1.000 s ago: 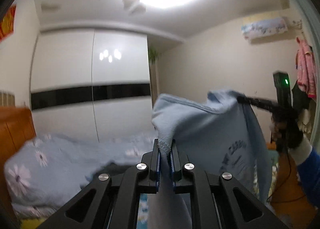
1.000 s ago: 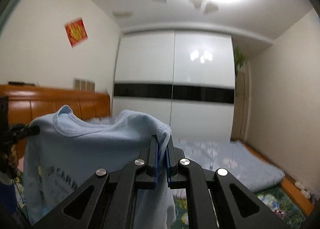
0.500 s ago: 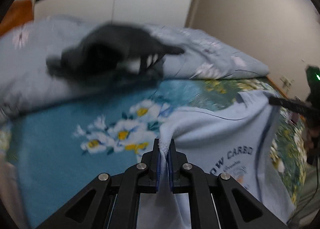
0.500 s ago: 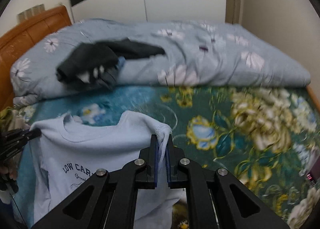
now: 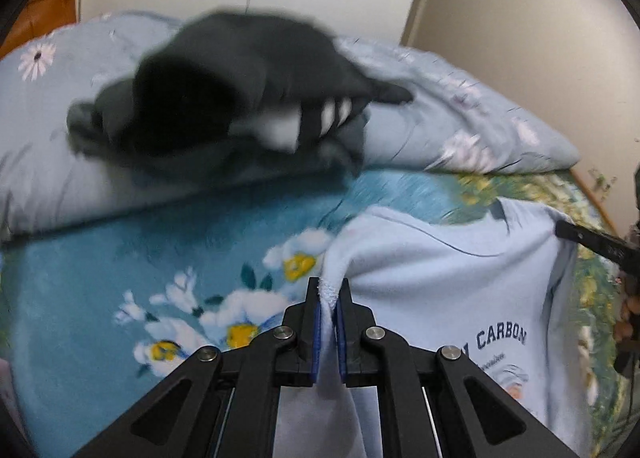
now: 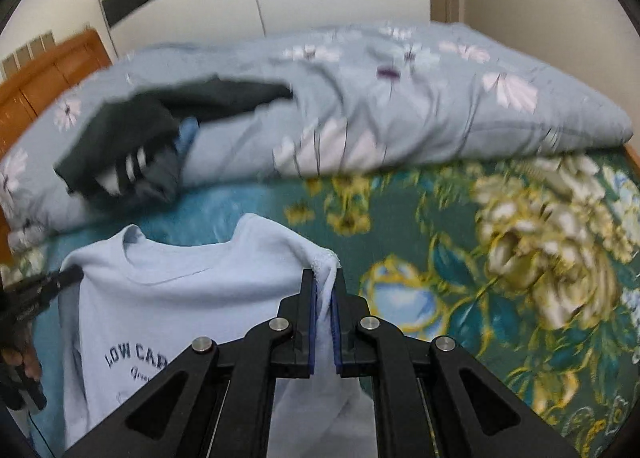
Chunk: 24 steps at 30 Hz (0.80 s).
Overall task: Fold clothes
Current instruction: 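Lift the shirt by the shoulders with both grippers and lay it flat, then open both grippers and release the shirt flat on the blanket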
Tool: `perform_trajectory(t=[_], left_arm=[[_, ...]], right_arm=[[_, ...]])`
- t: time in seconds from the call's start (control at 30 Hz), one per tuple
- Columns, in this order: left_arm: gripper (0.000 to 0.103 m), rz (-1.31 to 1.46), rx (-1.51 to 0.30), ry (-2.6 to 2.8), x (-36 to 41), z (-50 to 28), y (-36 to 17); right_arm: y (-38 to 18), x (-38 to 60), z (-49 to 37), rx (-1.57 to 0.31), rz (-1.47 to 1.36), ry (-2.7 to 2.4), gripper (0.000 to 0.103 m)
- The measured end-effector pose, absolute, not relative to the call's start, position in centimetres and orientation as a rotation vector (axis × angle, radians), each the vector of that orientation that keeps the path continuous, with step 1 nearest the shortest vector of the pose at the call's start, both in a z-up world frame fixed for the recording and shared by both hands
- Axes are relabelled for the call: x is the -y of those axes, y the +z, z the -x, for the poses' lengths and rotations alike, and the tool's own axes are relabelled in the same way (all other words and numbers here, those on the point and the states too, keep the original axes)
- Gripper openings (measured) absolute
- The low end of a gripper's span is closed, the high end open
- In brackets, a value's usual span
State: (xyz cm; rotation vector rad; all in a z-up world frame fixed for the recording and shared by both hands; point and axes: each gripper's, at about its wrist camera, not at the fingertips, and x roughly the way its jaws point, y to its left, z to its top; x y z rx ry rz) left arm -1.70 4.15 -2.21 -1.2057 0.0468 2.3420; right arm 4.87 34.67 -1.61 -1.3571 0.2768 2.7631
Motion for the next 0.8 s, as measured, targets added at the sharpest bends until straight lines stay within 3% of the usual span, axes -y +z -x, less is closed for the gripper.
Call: perform_trajectory(t=[0.27, 0.3, 0.37, 0.4, 0.43, 0.47, 0.6, 0.8], left_arm=[[0.014, 1.282, 0.013, 2.312, -3.8, 2.2, -4.3], [0.018, 1.283, 0.028, 2.308, -3.6, 2.1, -4.1], [0.048, 1.292, 0.066, 2.307, -3.0, 1.8, -3.5], [0.052, 1.292, 0.090, 2.312, -2.5, 1.5, -3.1], [0.054, 1.282, 0.109, 2.319, -2.0, 1.1, -2.7], [0.054, 1.267, 0.124, 2.329, -1.4, 0.6, -2.2], [0.057, 1.190, 0.111, 2.410, 0.7, -2.8, -0.1], [0.066, 1.081, 0.093, 2.465, 3.3, -11.2, 0.5]], right_arm=[[-4.3, -34.8, -3.9, -0.293, 1.441, 2.720, 0.007], [-4.2, -34.6, -4.0, -0.273, 1.442, 2.727, 0.007], [-3.9, -34.3, -4.4, -0.225, 1.438, 2.744, 0.020], [-3.6, -34.1, -4.8, -0.200, 1.434, 2.750, 0.025], [-3.3, -34.1, -5.1, -0.185, 1.426, 2.756, 0.038], [-3.0, -34.1, -5.7, -0.174, 1.411, 2.767, 0.043], [-1.4, -34.2, -9.2, -0.200, 1.329, 2.817, 0.044], [-2.2, -32.1, -18.0, -0.433, 1.331, 2.907, 0.044]])
